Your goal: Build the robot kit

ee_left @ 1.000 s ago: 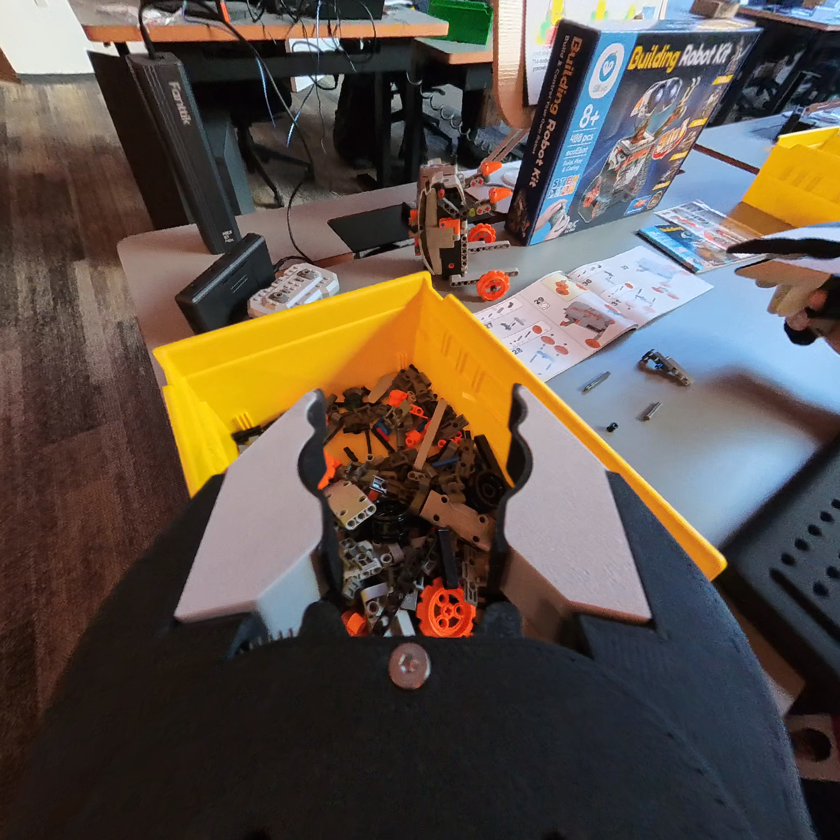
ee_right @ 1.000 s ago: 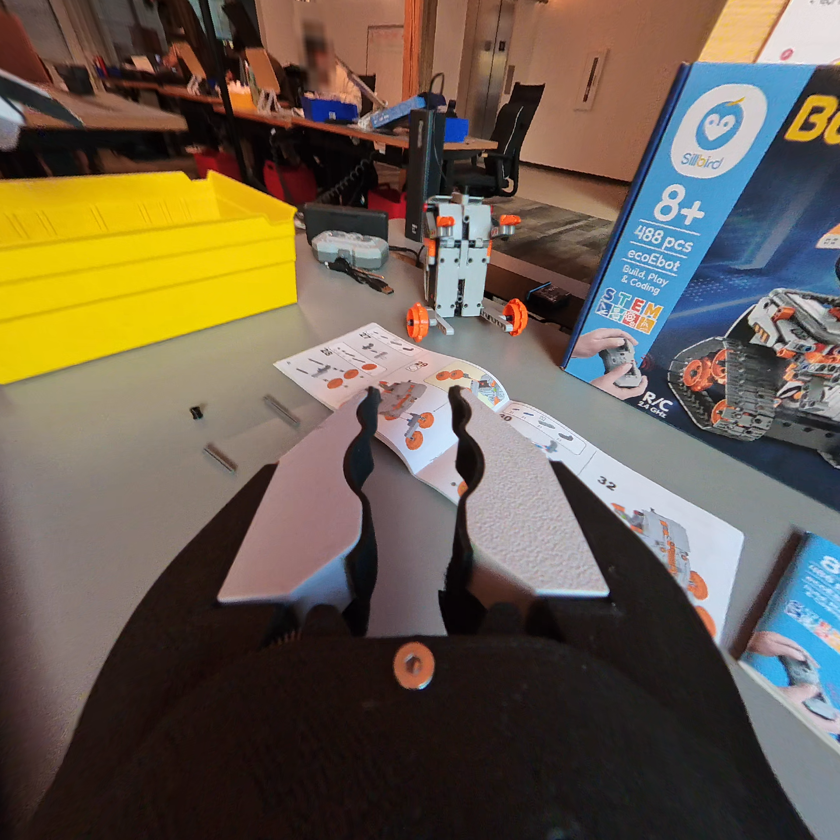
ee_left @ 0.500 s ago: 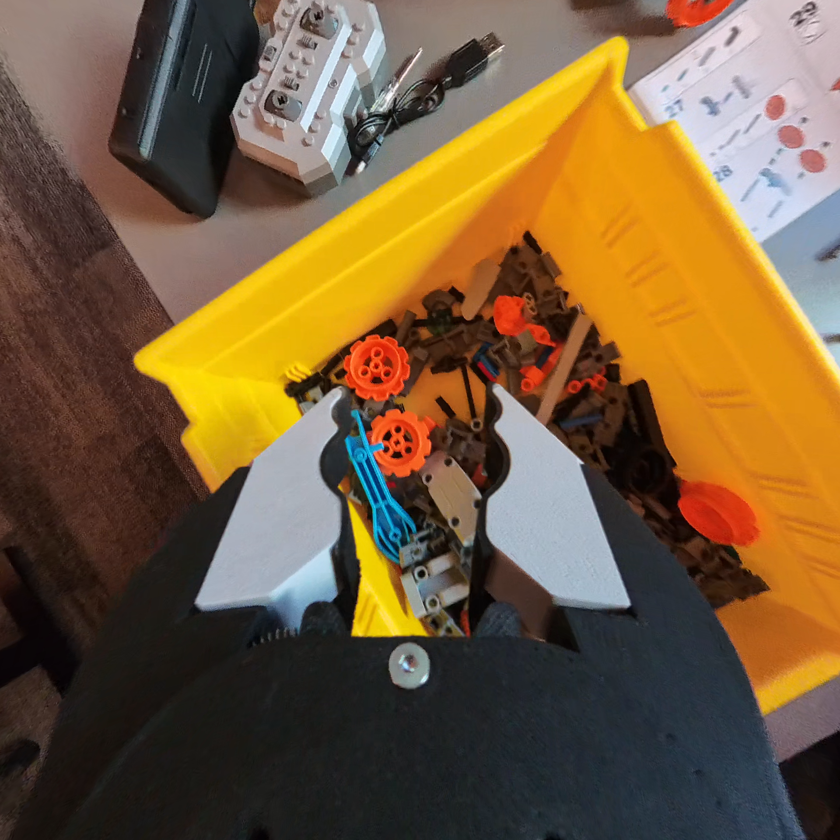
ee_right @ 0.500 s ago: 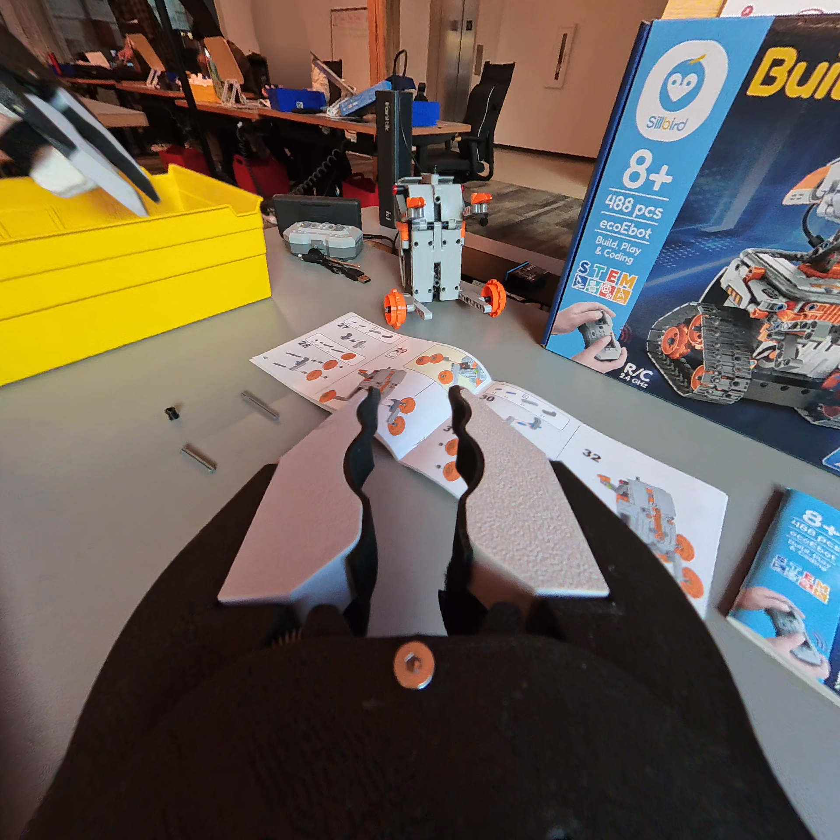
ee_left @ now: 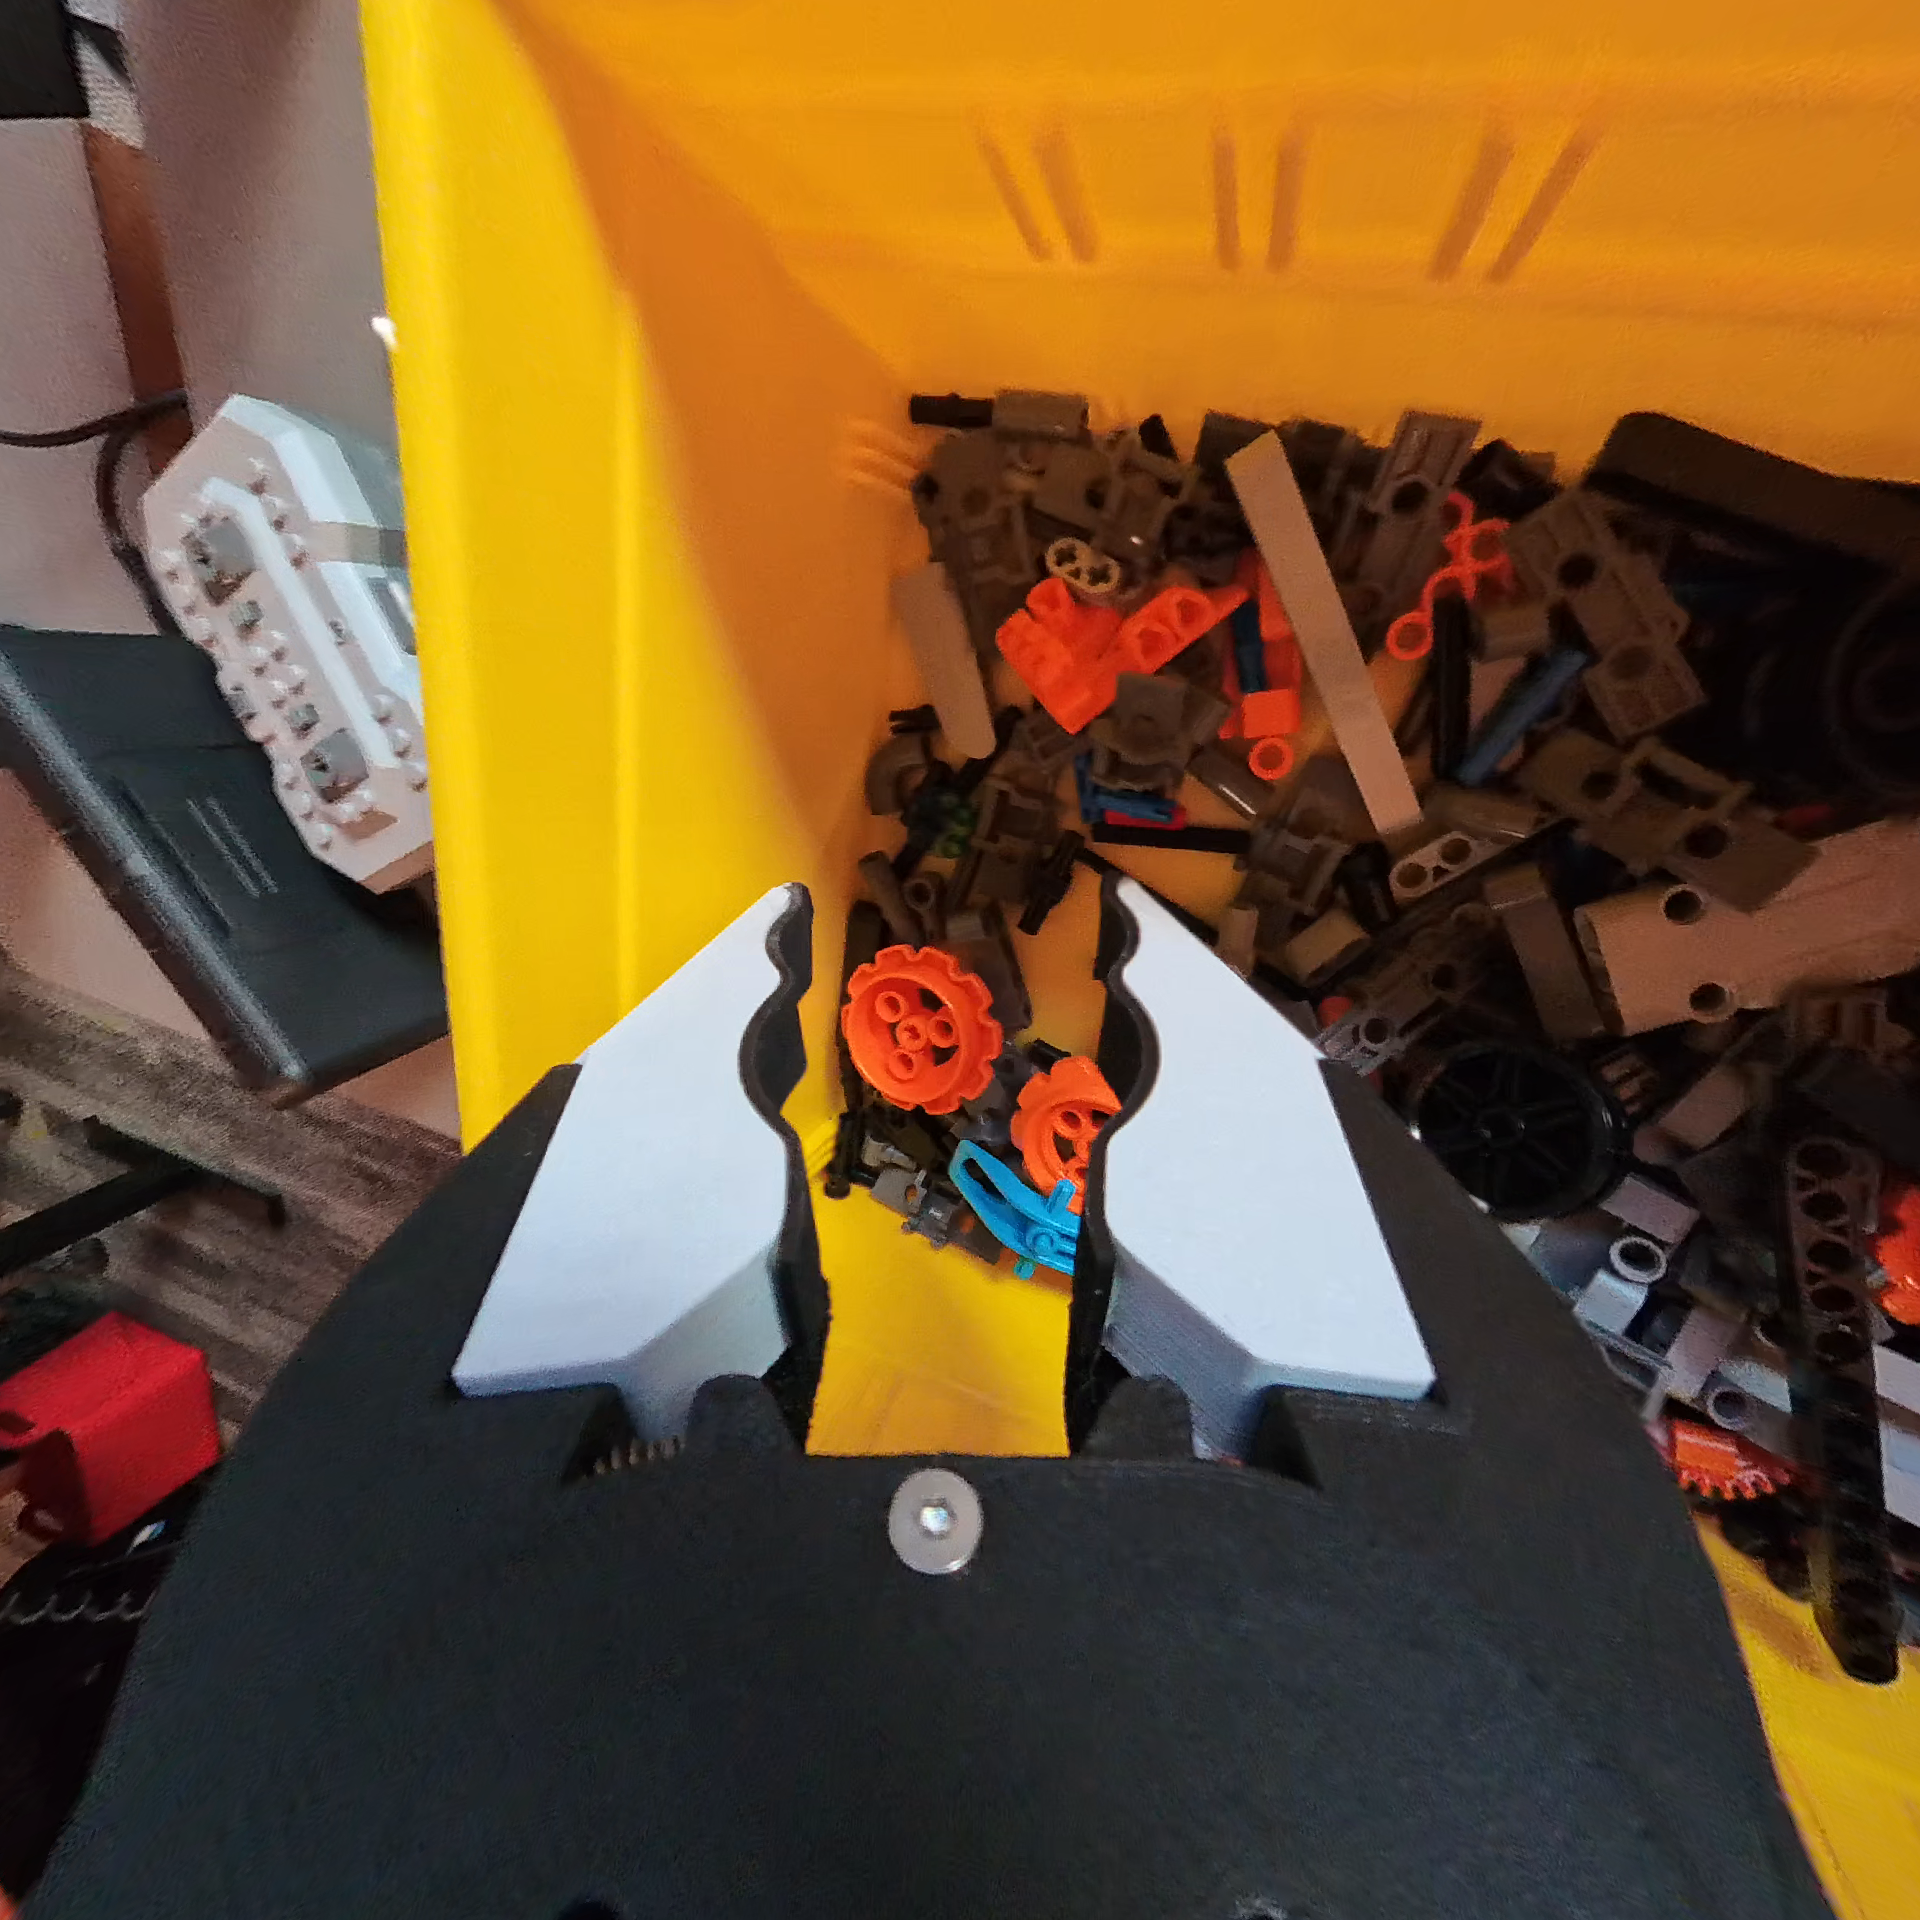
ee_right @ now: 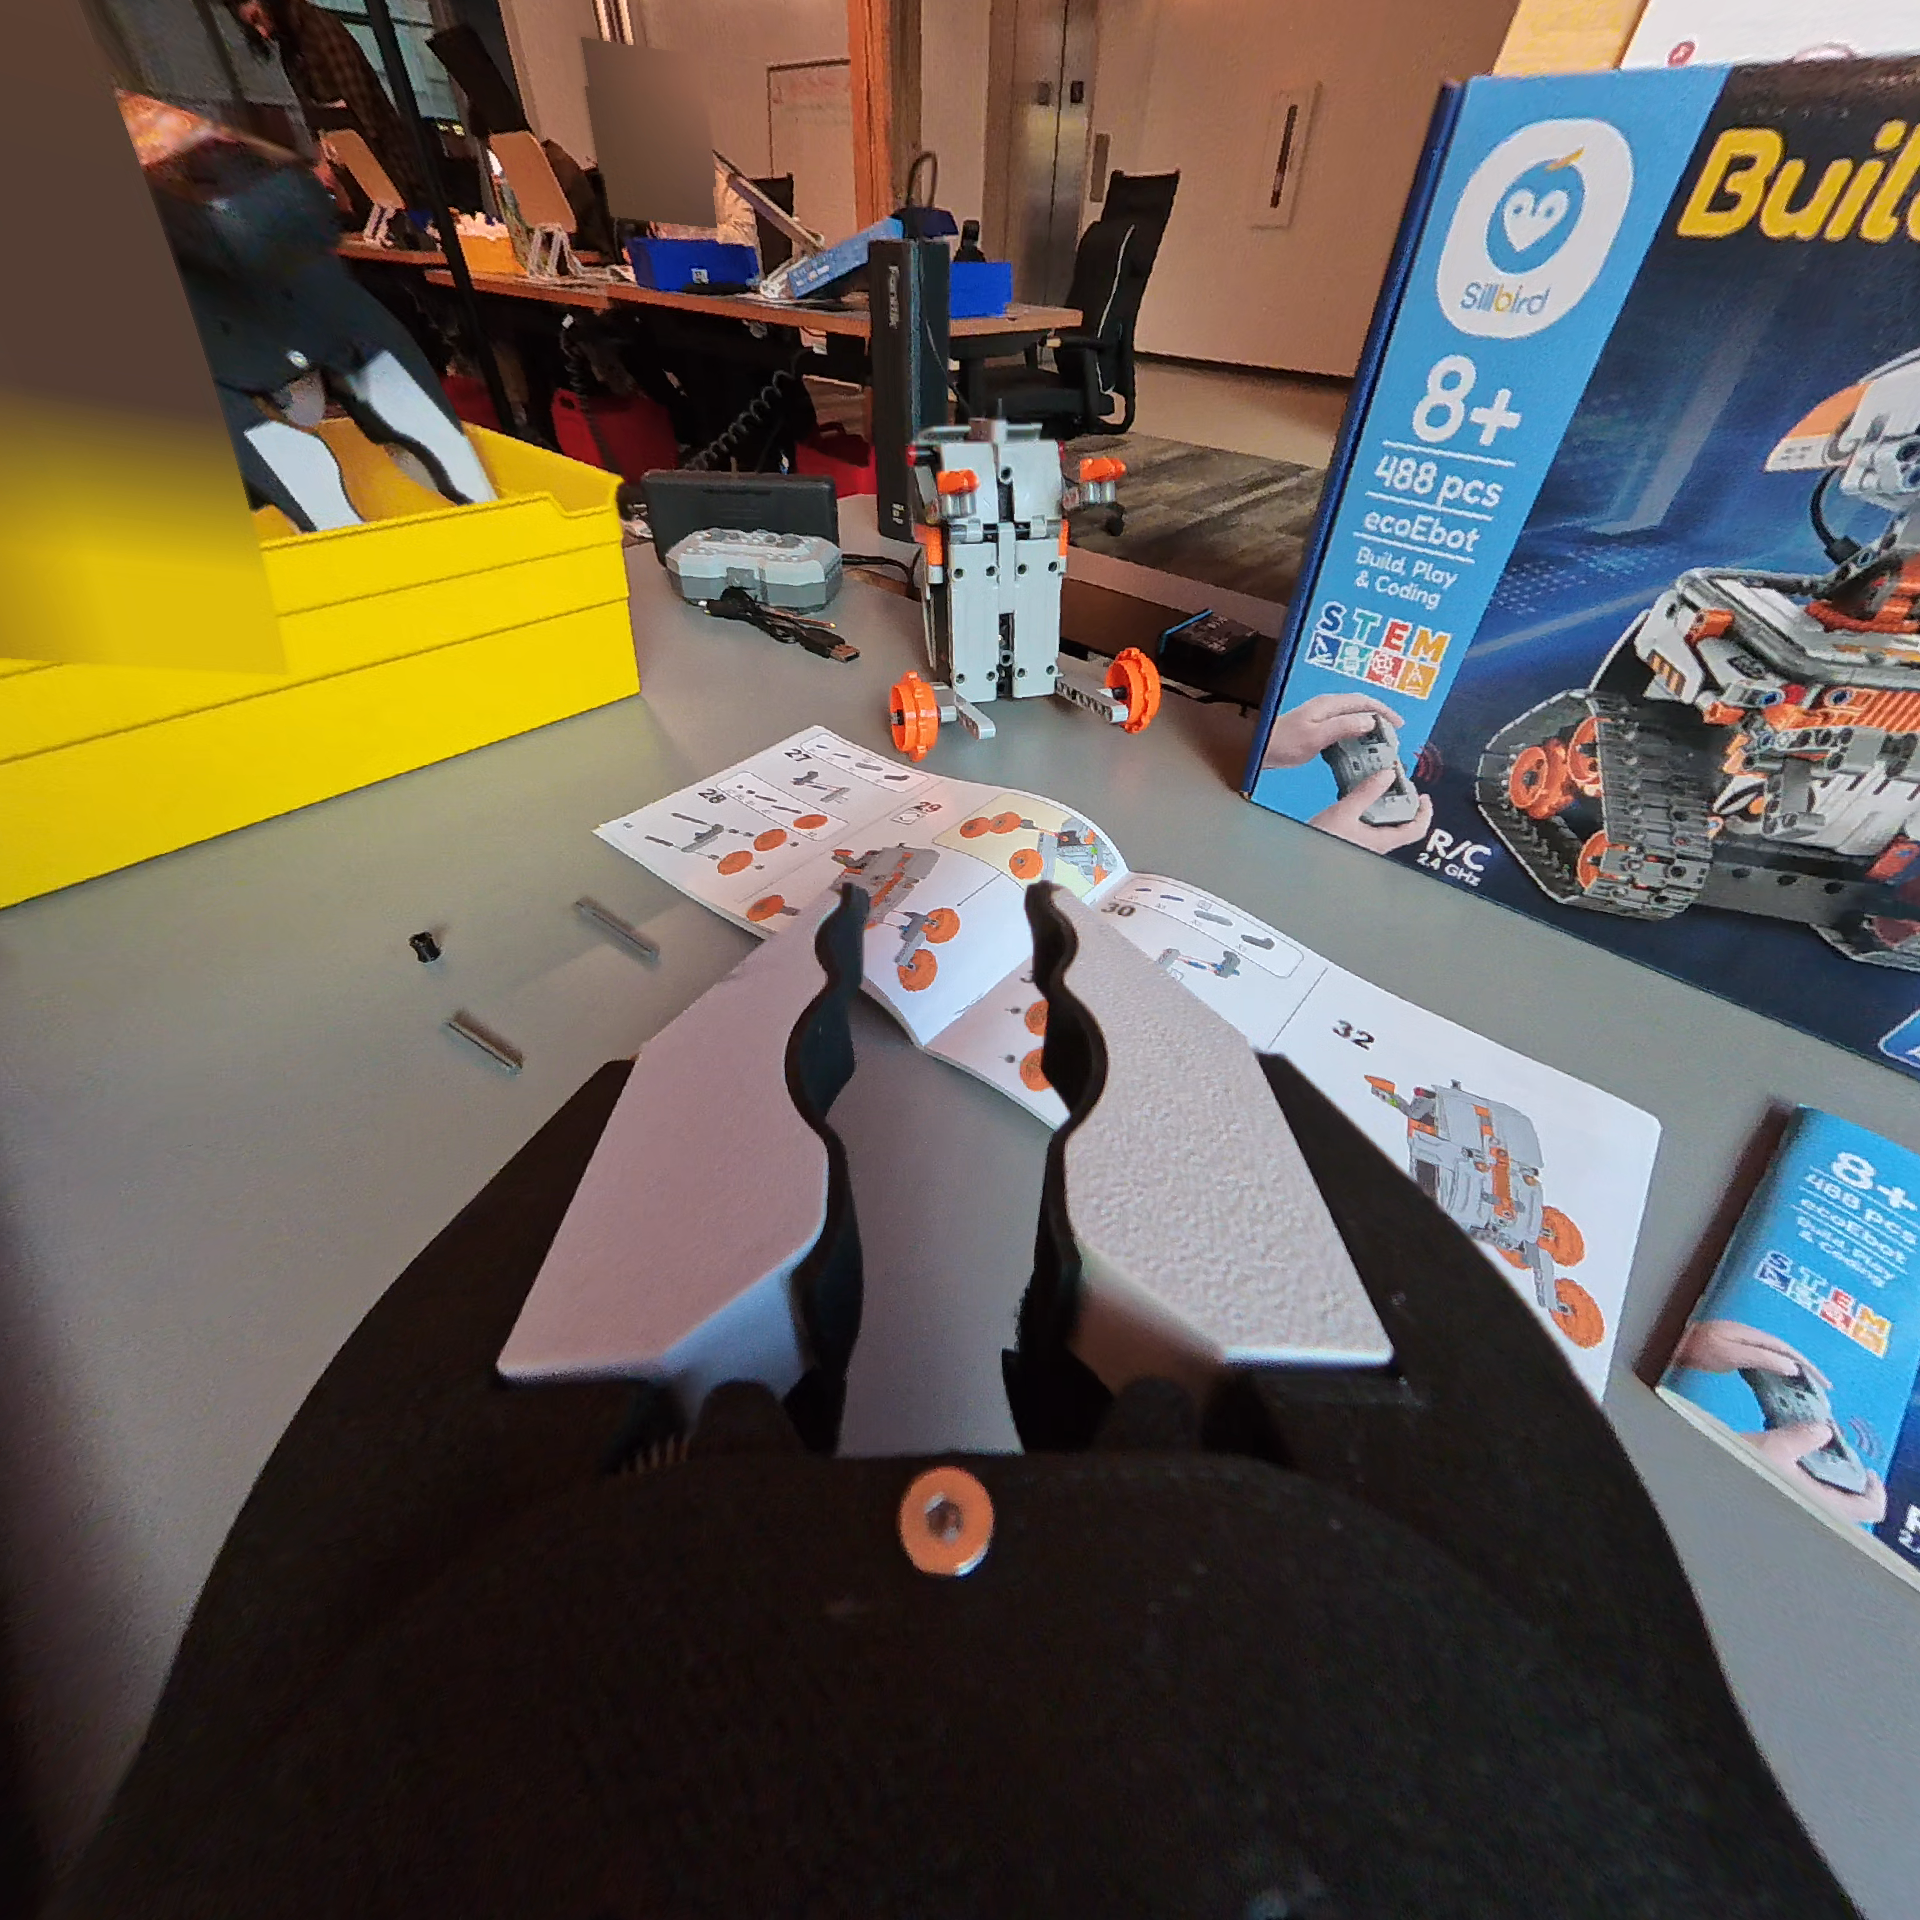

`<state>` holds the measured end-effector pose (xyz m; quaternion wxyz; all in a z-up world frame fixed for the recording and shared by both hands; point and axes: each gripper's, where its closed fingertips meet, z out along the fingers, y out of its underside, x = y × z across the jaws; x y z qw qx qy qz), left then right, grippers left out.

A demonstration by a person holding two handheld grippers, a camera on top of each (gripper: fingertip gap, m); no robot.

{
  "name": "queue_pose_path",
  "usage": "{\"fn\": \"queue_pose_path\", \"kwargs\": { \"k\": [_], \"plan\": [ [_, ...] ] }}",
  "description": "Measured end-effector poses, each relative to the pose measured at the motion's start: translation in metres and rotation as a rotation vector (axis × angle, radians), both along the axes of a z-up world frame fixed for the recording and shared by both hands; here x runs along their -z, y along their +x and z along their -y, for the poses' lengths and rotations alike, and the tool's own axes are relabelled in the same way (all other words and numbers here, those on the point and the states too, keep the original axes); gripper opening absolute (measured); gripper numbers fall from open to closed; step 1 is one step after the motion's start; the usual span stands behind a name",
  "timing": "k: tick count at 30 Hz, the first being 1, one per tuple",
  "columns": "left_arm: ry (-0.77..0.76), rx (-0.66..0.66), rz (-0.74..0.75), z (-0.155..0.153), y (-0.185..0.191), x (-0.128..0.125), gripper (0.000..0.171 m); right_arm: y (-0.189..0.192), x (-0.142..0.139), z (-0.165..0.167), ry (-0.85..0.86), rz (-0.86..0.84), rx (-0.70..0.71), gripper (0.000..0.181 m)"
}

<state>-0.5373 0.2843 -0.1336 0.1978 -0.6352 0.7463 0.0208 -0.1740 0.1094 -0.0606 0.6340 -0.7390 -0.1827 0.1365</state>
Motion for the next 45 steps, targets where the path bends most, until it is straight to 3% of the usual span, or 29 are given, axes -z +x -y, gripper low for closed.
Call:
{"fn": "queue_pose_path", "kwargs": {
  "k": [4,8,10,15,17,19,22,26,28,34,38,42,45],
  "plan": [
    [-0.043,0.005,-0.098,-0.003,-0.010,0.012,0.056,-0.001,-0.001,0.000,0.025,0.071,0.021,0.031],
    [-0.024,0.093,-0.178,-0.011,-0.012,0.022,0.037,-0.006,0.002,-0.006,-0.011,0.046,0.050,0.031],
    [-0.044,0.128,-0.216,-0.009,-0.012,0.025,0.040,-0.015,-0.001,-0.009,-0.023,0.040,0.057,0.031],
    [-0.099,0.209,-0.209,0.002,-0.004,0.026,0.038,-0.039,-0.008,-0.018,-0.023,0.043,0.066,0.031],
    [-0.164,0.189,-0.244,0.008,-0.008,0.028,0.032,-0.047,-0.010,-0.024,-0.020,0.044,0.075,0.031],
    [-0.238,0.148,-0.309,0.019,-0.020,0.028,0.037,-0.050,-0.012,-0.028,-0.003,0.044,0.095,0.031],
    [-0.200,0.125,-0.276,0.024,-0.028,0.010,0.033,-0.053,-0.010,-0.029,0.023,0.036,0.113,0.031],
    [-0.093,0.083,-0.126,0.008,-0.021,-0.028,0.039,-0.049,-0.004,-0.029,0.020,0.056,0.129,0.031],
    [-0.105,0.108,-0.107,0.005,-0.019,-0.033,0.045,-0.046,-0.003,-0.028,0.024,0.064,0.139,0.031],
    [-0.064,0.336,-0.230,0.000,-0.031,-0.008,0.056,-0.047,0.006,-0.025,0.008,0.139,0.141,0.031],
    [-0.119,0.328,-0.392,0.001,-0.048,0.010,0.075,-0.050,0.012,-0.027,-0.010,0.162,0.125,0.031],
    [-0.234,0.305,-0.458,0.008,-0.054,0.014,0.058,-0.051,0.019,-0.028,-0.034,0.186,0.118,0.031],
    [-0.292,0.297,-0.457,0.014,-0.054,0.013,0.061,-0.052,0.021,-0.028,-0.040,0.209,0.115,0.031]
  ]
}}
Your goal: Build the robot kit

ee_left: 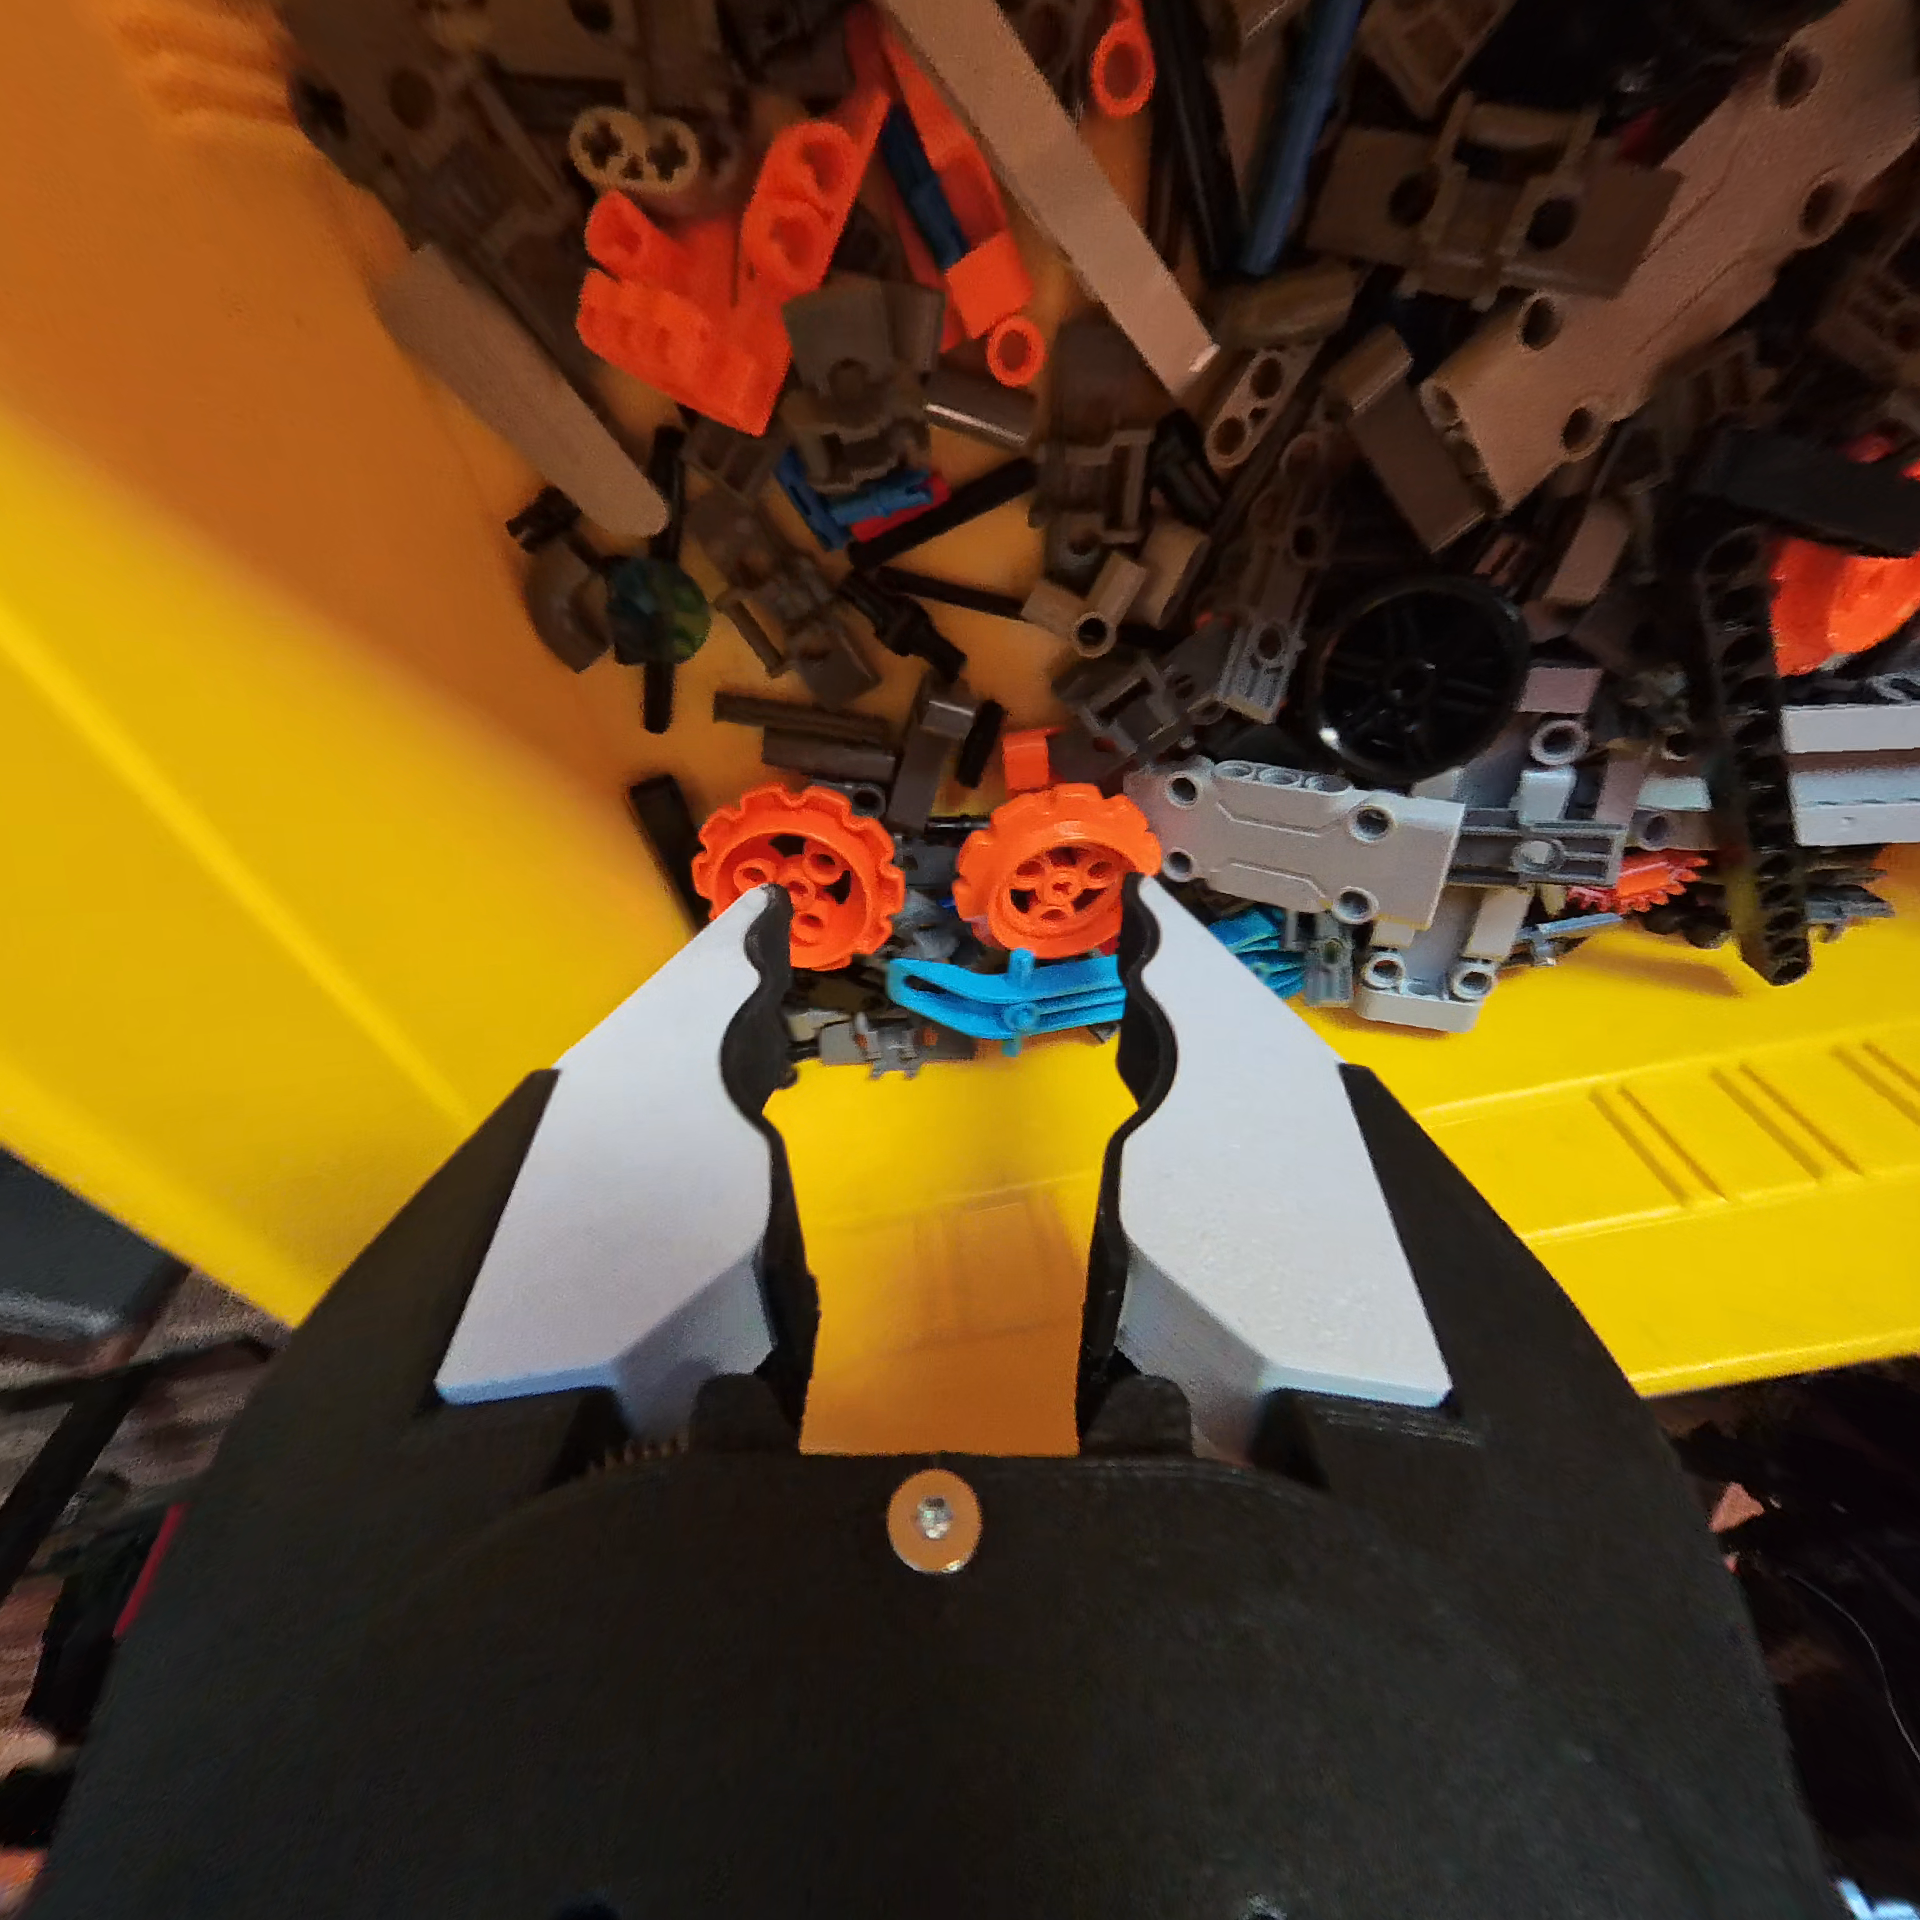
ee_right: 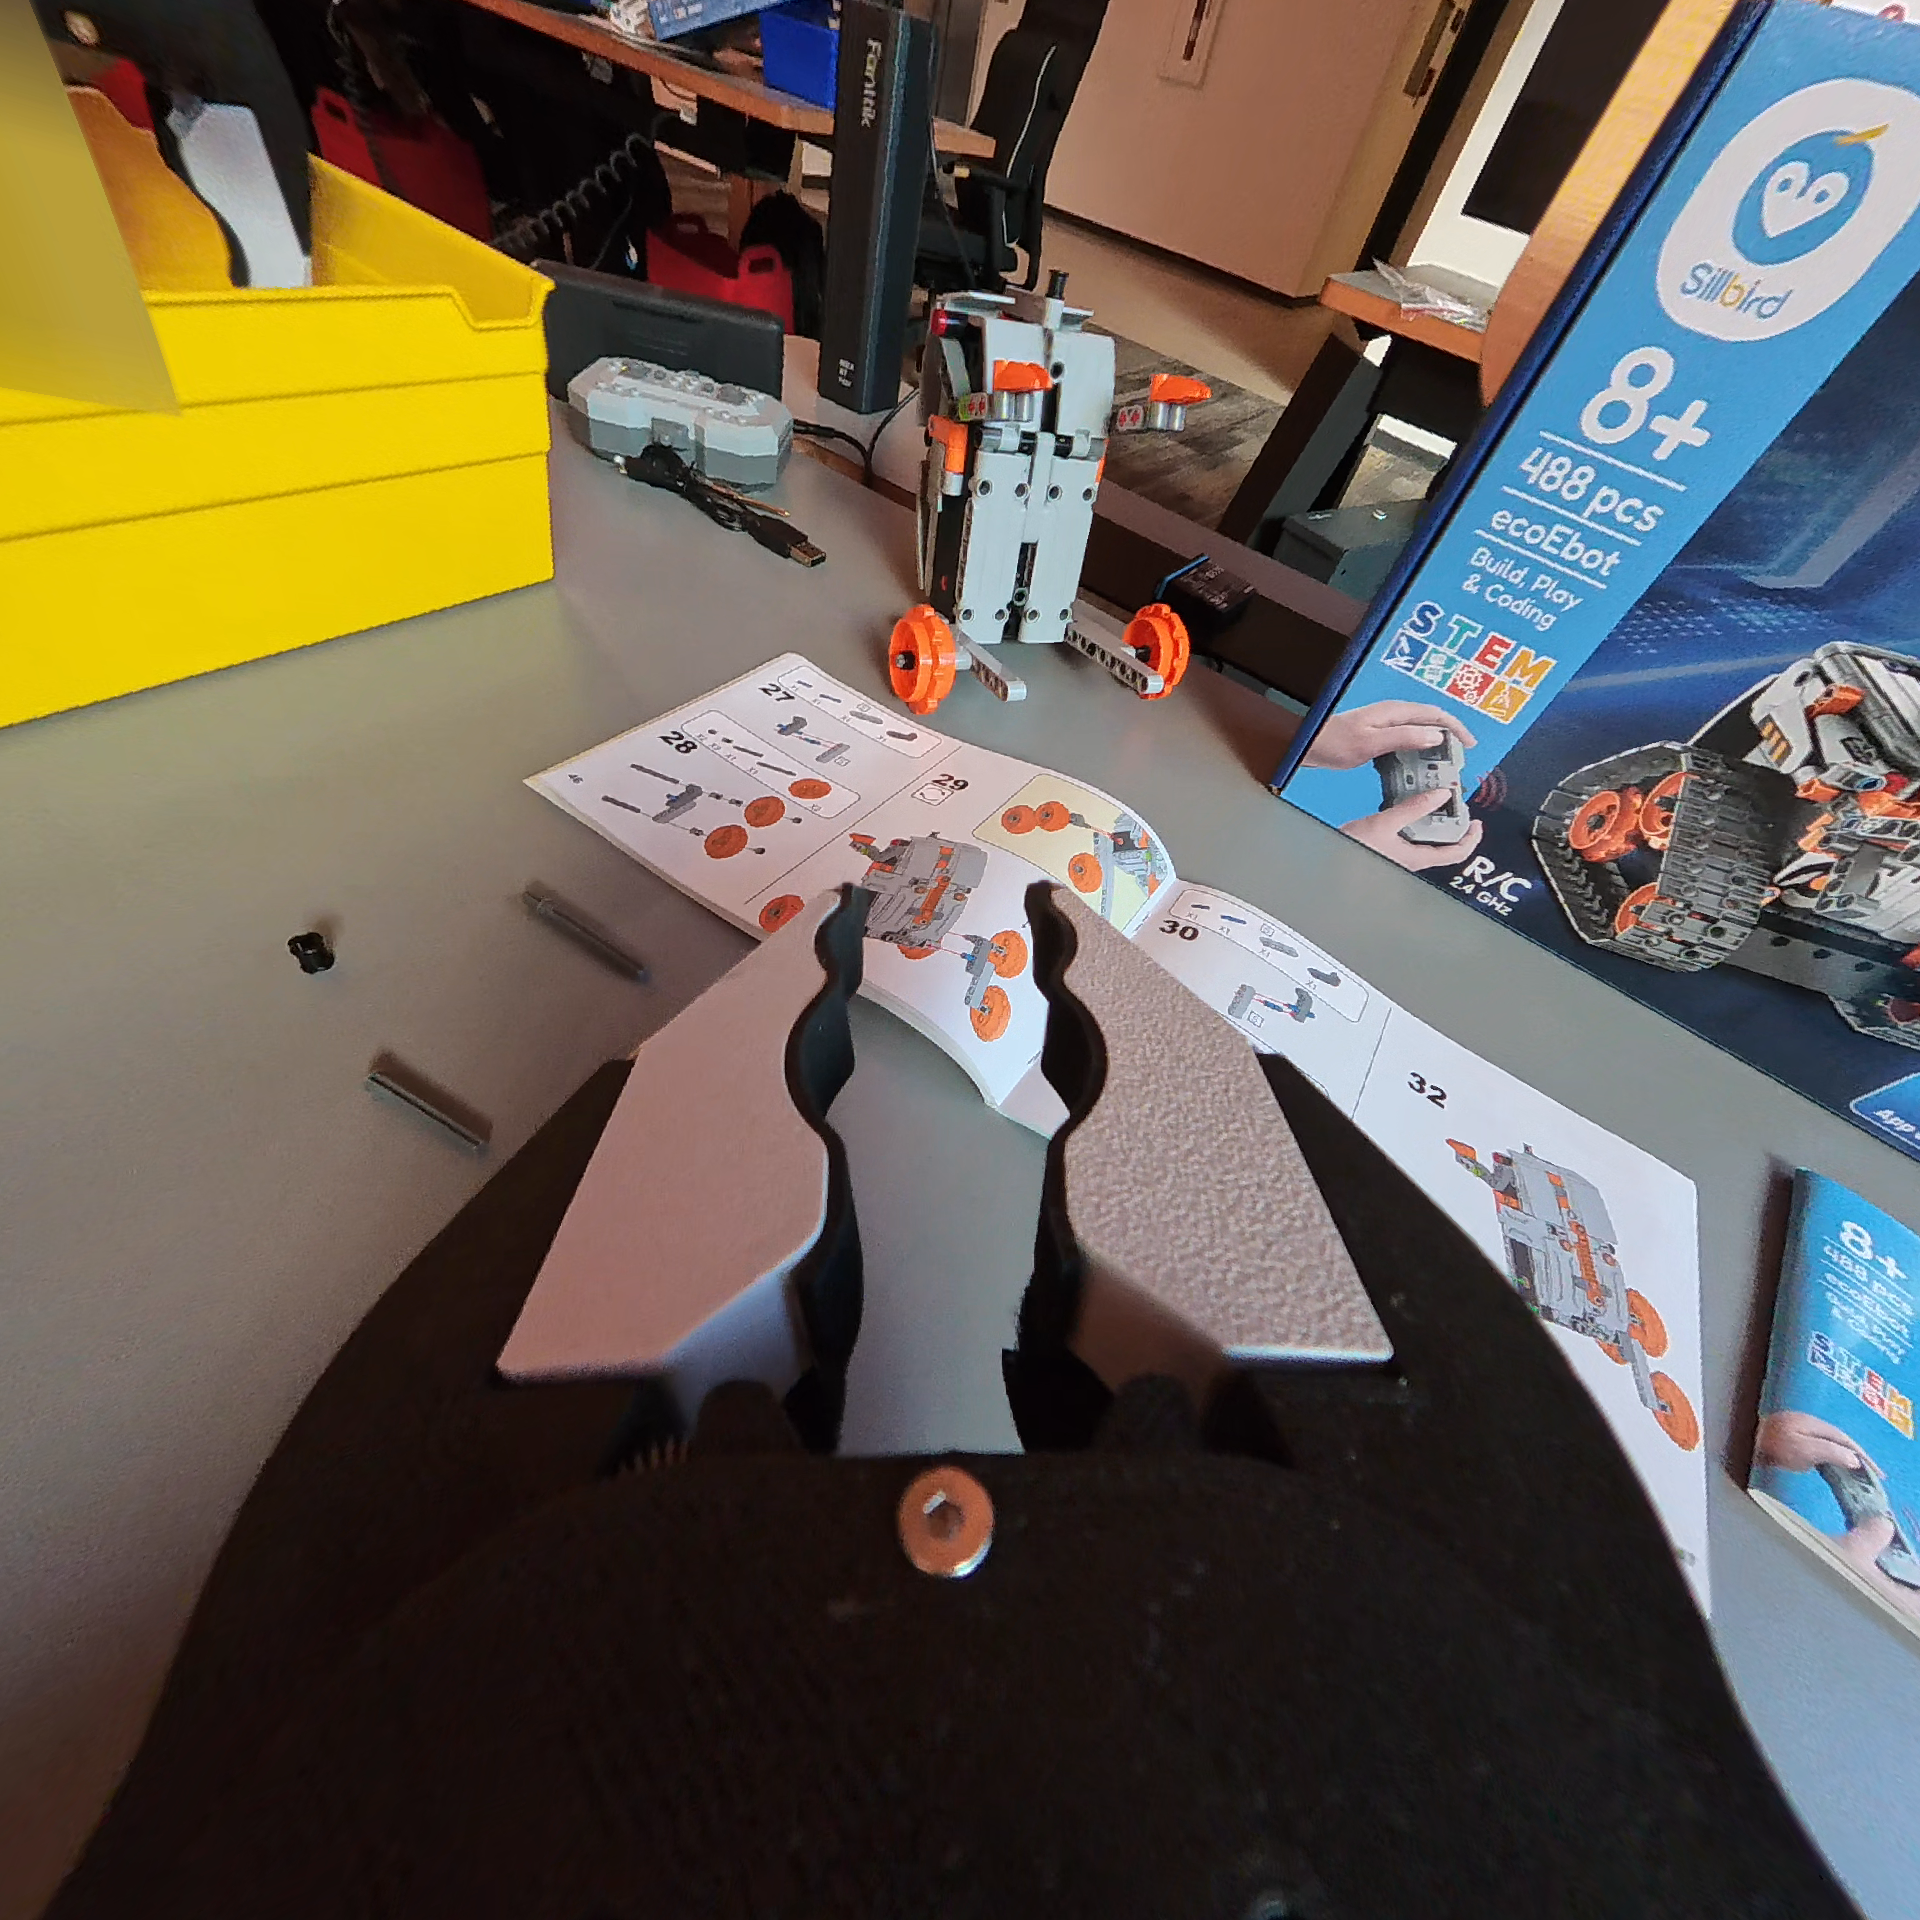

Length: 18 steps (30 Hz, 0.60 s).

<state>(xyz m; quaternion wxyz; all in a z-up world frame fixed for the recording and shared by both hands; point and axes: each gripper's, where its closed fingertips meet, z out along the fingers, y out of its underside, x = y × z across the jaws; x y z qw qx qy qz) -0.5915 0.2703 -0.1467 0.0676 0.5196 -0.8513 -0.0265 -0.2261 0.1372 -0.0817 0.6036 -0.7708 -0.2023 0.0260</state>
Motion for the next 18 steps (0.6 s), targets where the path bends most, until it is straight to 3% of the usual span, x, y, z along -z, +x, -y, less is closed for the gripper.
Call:
{"fn": "queue_pose_path", "kwargs": {
  "k": [3,5,10,18],
  "plan": [
    [-0.135,-0.013,-0.008,0.029,-0.008,-0.006,0.044,0.000,0.000,0.001,0.002,0.015,0.002,0.031],
    [-0.203,-0.032,0.013,0.046,-0.012,-0.013,0.043,0.000,-0.001,0.001,0.005,0.012,-0.001,0.031],
    [-0.117,-0.092,0.144,0.026,-0.008,-0.034,0.052,-0.004,-0.002,0.001,0.005,0.024,-0.016,0.031],
    [-0.022,-0.103,0.022,0.006,-0.019,-0.032,0.062,-0.012,0.000,0.003,0.000,0.075,-0.050,0.031]
  ]
}}
